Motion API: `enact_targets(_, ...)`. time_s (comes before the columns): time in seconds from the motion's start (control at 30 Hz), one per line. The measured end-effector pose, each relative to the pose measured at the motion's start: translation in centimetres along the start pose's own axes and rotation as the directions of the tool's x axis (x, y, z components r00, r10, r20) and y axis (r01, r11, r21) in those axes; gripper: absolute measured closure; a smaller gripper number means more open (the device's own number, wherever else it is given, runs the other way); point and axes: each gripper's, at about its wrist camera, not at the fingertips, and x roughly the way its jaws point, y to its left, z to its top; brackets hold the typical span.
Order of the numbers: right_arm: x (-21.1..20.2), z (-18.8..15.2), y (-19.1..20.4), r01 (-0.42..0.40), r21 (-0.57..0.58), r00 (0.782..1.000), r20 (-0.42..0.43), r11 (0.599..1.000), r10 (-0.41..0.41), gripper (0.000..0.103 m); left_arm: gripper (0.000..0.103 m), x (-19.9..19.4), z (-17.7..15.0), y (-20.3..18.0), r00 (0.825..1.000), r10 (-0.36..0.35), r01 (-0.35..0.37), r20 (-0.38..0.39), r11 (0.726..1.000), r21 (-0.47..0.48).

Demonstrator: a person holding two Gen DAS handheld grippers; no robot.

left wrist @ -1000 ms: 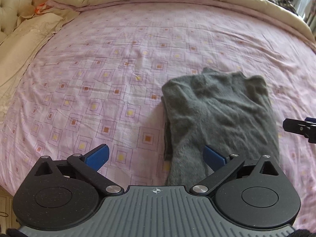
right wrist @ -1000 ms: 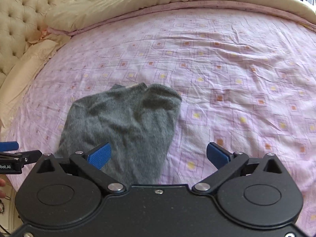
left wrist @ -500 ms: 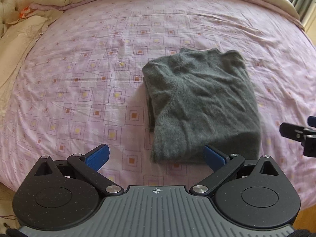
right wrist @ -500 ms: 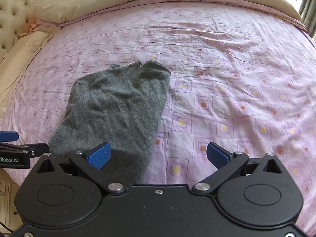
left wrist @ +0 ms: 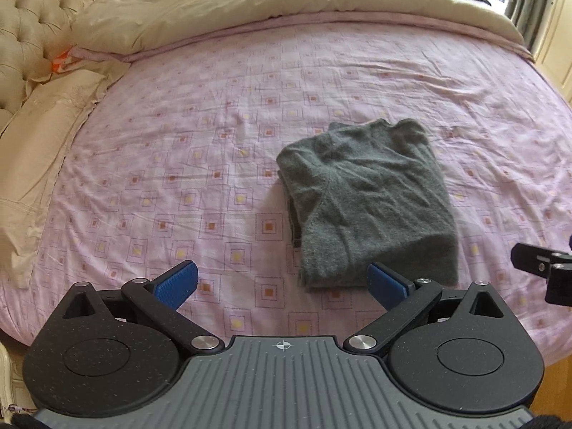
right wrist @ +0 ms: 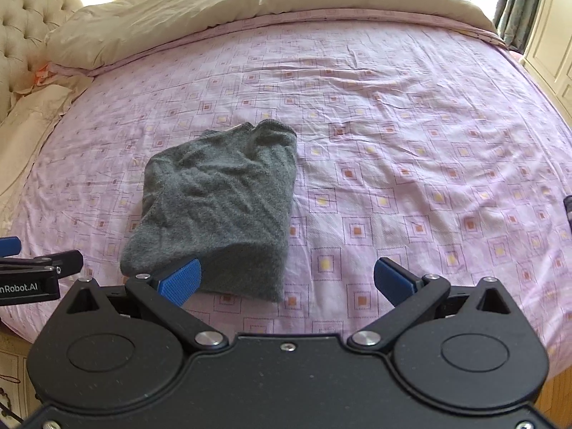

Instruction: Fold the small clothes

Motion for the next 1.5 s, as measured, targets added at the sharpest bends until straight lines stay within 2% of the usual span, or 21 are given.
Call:
enact_targets(0.13,-1.3,-0.7,0.8,0.01,0.014,1.0,0.012,1.0,-0.01,0.0,0.001,-0.9,-0.5,0.9,0.999,-0.043,0.043,0.005,0.999,-0.017)
enact_targets(0.5,-3.9,-1.8,2.1,0.038,0.047,0.998,0.053,0.998,-0.041,0.0,0.001,-2.2,-2.1,2.6,0.996,-0.085,0.084,-0.014,0.995,-0.045)
enact_targets(1.5,-4.0,-1.6,3.2,0.046,0.044,0.998,0.031,0.998,-0.047,0.0,0.001,-1.3,-2.4,3.7,0.992,-0.106,0.101,-0.062,0.991,-0.084)
